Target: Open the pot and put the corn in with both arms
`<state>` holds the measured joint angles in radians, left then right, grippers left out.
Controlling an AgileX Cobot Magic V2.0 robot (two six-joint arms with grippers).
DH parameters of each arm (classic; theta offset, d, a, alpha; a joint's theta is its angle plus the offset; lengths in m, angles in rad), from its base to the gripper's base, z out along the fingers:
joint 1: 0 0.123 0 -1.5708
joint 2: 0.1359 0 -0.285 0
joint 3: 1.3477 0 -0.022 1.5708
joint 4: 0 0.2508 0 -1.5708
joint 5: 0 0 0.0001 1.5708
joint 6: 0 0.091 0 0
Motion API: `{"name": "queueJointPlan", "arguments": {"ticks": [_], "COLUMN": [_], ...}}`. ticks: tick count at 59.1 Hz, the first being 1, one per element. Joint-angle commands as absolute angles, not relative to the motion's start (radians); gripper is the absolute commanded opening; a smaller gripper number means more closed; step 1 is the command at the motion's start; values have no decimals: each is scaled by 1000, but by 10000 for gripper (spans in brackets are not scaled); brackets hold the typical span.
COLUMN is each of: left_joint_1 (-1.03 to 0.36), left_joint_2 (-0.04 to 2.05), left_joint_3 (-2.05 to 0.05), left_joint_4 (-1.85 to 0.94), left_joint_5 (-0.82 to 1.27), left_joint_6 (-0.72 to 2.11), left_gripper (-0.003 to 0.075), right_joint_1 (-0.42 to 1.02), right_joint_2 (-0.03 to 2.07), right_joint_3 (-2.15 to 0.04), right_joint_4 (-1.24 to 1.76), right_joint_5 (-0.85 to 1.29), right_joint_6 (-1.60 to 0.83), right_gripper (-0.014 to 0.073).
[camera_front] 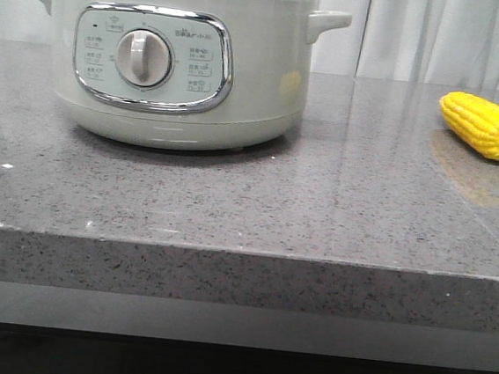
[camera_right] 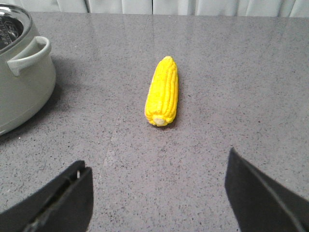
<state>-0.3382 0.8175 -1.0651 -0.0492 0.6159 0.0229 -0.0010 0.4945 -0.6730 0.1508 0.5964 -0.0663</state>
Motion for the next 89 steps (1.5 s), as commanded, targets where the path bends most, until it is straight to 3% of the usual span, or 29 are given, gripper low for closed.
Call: {"name": "queueJointPlan", "arguments": {"ticks": [1,20,62,89], "left_joint_1": [-336,-336,-336,-336], "left_joint_2": [728,546,543,543], "left_joint_3": [-1030,-892,-890,-890], "left_joint_4": [-65,-65,-65,-65], "left_joint_5": [492,527,531,531], "left_joint_6": [15,15,15,15], "left_gripper": [239,239,239,239], "right_joint_1": [-5,-5,-5,-5], "right_joint_2": [512,655,1374,1670], "right_joint_3": [-708,-757,-1227,-1474], "right_joint_4": [162,198,226,171], "right_joint_5": [533,566,736,759], "right_joint_6": [-72,-72,-73,-73], "right_gripper": [581,581,581,581]}}
